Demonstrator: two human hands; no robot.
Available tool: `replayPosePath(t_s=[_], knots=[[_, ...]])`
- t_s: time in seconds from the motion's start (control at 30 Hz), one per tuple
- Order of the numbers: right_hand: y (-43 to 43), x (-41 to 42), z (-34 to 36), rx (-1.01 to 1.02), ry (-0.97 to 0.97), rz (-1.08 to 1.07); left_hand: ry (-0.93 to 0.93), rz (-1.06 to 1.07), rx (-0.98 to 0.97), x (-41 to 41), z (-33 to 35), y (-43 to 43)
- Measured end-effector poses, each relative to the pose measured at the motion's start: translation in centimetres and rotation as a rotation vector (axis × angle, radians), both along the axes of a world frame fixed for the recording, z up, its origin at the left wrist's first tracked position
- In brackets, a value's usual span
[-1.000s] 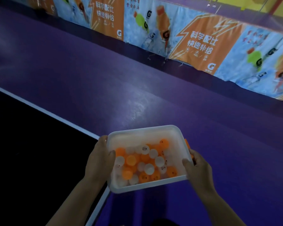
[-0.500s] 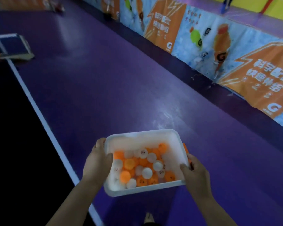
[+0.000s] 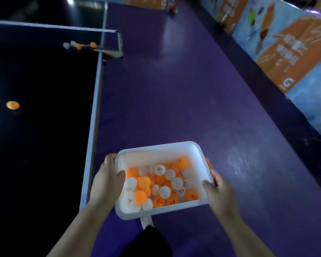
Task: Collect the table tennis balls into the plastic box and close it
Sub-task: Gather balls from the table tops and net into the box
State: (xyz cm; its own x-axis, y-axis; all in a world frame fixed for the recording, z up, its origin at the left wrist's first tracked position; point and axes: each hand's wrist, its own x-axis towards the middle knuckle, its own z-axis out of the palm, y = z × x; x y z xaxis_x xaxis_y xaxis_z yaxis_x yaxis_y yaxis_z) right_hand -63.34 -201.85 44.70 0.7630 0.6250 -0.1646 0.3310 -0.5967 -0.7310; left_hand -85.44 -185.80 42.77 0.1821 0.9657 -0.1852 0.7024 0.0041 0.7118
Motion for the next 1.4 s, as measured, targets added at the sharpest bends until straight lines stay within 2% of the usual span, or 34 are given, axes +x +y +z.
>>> replayPosePath(t_s=[0.43,0.77,1.0,1.23,1.4], knots=[[26.1,8.4,3.4,0.079,0.009,0.276,-0.032,0.333,0.061,5.3,4.4,19.4],[45.4,10.0,1.5,0.001,0.031,0.519,-0.002,0.580,0.031,5.0,3.5,31.6],[62.1,9.9,1.7,-0.006,0.106,0.757,0.012,0.815,-0.022,5.4,4.0,42.0],[76.3,6.6,0.6,-0.047,0.073,1.020,-0.032,1.060,-0.089,3.8,3.5,48.6],[83.1,2.7,0.1,-0.069,0.092,1.170,0.095,1.148,0.019,-0.7,2.5,51.4]])
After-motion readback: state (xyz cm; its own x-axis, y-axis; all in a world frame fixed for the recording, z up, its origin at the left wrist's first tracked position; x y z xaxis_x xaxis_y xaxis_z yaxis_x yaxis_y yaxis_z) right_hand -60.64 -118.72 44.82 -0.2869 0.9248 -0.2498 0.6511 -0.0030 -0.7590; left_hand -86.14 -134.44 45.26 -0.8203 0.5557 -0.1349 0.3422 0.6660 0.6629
